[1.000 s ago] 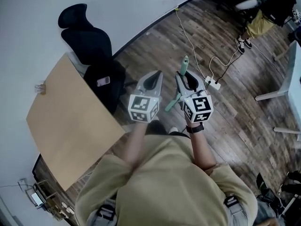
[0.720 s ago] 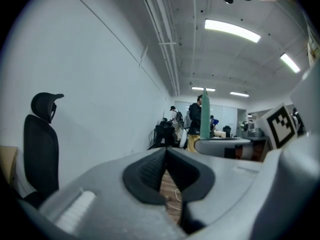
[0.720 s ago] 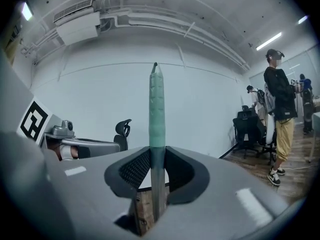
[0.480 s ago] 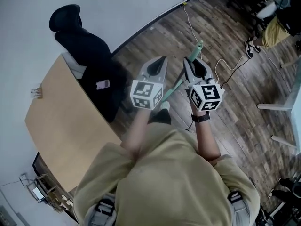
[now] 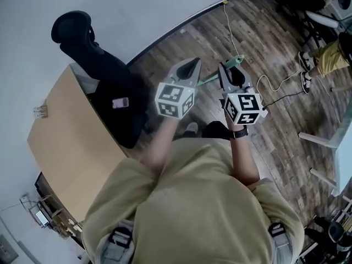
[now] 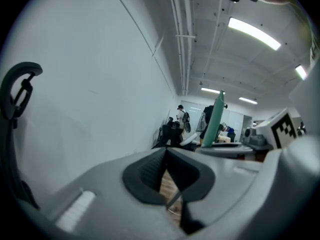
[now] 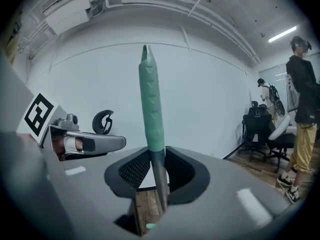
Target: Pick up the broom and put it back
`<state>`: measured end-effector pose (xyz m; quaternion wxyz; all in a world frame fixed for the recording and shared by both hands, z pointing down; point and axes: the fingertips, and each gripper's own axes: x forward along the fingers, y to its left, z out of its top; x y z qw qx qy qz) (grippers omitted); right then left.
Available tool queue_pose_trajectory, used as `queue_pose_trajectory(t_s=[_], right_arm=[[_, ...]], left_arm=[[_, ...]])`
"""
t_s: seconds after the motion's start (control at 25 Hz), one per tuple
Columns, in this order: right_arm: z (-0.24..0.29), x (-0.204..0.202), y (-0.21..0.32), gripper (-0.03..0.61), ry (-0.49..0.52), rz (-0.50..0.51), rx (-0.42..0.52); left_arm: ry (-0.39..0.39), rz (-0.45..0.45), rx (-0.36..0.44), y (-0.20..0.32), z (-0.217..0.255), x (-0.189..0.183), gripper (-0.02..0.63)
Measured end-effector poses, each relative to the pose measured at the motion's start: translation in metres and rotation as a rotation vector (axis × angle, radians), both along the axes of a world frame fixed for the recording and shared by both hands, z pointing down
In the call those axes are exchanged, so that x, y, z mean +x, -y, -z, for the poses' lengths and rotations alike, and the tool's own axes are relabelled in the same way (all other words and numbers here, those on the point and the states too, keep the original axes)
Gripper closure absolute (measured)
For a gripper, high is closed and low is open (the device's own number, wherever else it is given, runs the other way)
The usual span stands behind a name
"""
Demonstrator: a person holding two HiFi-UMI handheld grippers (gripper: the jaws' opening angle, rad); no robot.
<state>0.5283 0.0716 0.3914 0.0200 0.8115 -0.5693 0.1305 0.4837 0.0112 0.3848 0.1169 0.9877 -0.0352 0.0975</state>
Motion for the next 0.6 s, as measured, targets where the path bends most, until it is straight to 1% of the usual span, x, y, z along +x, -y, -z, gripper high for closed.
queue_pose_trajectory(t_s=[0.16,0.32,0.48,0.6], right_arm=[[-0.007,0.042,0.032,0.483,0.032,0.047,0.021],[-0.022,0.086,0.071,0.482,0.082,0.133,0.031],[-0.033,0.126,0.122,0.480,0.157,0.287,0.034],[-0.032,0.146,0.154,0.480,0.175,0.409,0.026]], left_arm=[[0.007,0.060,-0.009,0.032,-0.010,0.035,0.611],[0.013,0.161,-0.041,0.070,-0.024,0.070,0.611],[0.022,0.304,-0.064,0.107,-0.035,0.107,0.611],[0.014,0.410,-0.066,0.130,-0.033,0.132,0.611]])
